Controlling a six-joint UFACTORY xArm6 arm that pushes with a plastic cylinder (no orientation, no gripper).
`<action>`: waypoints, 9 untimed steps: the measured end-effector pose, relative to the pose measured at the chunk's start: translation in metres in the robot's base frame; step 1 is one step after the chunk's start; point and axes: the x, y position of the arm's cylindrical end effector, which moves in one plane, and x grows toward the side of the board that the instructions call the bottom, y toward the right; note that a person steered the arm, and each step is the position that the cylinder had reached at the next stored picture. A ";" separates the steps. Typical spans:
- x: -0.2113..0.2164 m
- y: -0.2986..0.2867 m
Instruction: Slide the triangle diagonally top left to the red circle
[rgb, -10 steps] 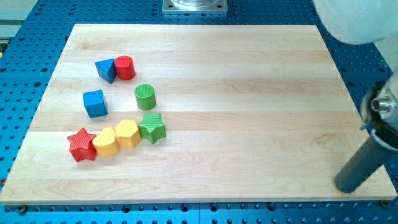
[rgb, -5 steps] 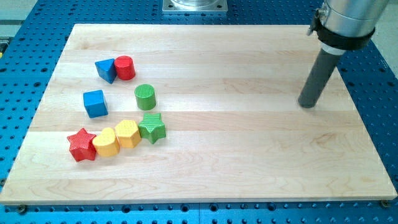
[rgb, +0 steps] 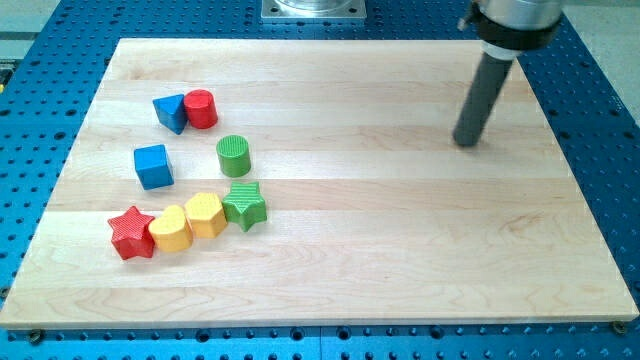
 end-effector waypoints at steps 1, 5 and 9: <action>-0.014 -0.054; 0.012 -0.320; -0.026 -0.368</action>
